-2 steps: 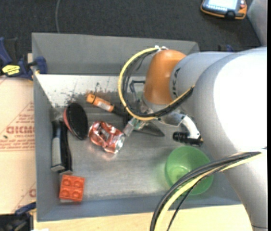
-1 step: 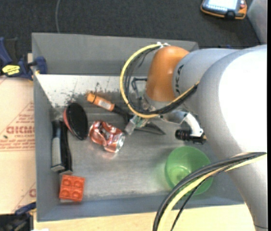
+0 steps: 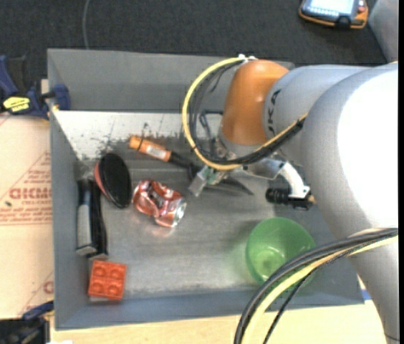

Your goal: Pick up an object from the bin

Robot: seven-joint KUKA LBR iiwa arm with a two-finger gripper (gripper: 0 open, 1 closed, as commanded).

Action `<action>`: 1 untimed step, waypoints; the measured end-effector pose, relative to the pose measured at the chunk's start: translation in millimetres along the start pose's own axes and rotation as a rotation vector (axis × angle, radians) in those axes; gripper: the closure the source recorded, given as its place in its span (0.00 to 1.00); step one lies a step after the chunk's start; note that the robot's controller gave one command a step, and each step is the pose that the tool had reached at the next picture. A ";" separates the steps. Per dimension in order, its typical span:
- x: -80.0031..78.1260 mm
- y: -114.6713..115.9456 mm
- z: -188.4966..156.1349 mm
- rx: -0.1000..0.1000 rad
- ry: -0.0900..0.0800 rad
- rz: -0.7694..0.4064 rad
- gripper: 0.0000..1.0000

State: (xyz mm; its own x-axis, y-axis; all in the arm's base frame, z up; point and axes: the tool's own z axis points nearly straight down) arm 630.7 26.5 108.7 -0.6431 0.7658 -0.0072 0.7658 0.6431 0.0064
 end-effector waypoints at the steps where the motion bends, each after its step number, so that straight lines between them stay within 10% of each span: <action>1: -0.9 0.0 -11.6 -0.001 -0.001 -0.001 1.00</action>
Offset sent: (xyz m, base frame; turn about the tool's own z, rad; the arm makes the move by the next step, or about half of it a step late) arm 0.0005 -0.0004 0.0144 -0.0008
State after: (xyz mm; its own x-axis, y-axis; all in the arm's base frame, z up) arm 631.2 25.8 120.3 -0.6438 0.7651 -0.0087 0.7651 0.6439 0.0078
